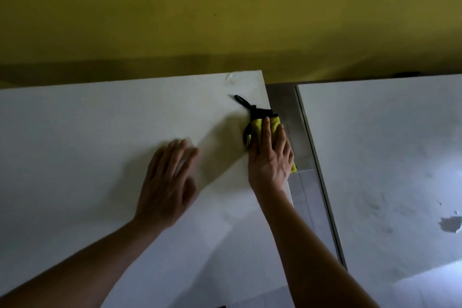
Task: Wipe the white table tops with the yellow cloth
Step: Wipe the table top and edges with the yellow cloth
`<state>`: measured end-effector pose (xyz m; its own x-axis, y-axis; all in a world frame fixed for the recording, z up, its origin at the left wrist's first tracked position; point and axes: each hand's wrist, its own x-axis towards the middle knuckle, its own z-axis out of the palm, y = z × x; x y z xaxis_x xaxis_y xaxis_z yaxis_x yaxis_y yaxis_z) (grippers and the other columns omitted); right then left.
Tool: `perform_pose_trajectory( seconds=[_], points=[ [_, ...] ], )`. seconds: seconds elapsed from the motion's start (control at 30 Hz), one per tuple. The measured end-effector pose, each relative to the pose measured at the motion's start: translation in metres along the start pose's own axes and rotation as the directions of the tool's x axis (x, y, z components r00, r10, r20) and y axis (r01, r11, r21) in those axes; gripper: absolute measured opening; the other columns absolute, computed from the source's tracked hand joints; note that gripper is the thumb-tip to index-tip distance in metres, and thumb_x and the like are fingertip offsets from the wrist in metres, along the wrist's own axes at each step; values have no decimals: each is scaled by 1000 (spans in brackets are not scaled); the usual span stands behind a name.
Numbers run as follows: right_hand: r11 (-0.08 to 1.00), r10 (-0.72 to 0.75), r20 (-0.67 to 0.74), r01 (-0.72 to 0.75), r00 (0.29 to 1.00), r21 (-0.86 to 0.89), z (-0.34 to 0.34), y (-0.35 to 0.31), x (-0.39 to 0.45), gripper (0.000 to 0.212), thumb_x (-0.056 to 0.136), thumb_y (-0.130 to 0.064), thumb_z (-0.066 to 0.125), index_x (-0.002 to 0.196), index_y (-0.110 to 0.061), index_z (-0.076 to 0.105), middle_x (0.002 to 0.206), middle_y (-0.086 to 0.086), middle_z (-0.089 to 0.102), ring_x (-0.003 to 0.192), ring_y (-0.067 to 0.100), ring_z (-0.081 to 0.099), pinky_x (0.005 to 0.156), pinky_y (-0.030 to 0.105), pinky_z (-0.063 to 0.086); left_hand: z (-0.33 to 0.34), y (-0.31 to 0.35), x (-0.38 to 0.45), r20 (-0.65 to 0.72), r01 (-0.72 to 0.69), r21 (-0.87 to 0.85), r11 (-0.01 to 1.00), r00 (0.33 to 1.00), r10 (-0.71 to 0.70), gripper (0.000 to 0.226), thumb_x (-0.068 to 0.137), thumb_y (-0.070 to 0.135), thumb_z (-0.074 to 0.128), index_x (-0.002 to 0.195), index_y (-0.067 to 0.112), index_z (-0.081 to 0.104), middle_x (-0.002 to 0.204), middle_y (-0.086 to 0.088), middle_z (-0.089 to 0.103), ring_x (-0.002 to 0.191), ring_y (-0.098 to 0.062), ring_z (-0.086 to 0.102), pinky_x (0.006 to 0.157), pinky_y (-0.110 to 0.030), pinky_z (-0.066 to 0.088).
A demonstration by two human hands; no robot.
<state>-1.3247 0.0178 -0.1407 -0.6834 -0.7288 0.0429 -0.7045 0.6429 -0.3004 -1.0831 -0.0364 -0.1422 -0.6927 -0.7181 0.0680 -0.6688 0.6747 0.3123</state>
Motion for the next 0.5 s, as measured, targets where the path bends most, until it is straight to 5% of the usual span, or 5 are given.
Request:
perform_pose_trajectory(
  seconds=[0.2,0.5],
  points=[
    [999,4,-5,-4,1000,33,7,-19,83,65,104,-53,35,159,-21,21,127,16,52,110,35,53,92,47,43,8,-7,95,14,72,80,994,997,-73,69,101,41,36,166,21,26,173,-13,22,160,-34,18,129,-54,15],
    [989,30,48,-37,998,145,19,-58,190,51,101,-46,46,137,-10,45,120,15,57,113,36,55,92,44,41,10,-14,125,-7,90,125,988,996,-90,72,100,43,34,167,19,23,173,-16,20,160,-38,17,130,-55,14]
  ],
)
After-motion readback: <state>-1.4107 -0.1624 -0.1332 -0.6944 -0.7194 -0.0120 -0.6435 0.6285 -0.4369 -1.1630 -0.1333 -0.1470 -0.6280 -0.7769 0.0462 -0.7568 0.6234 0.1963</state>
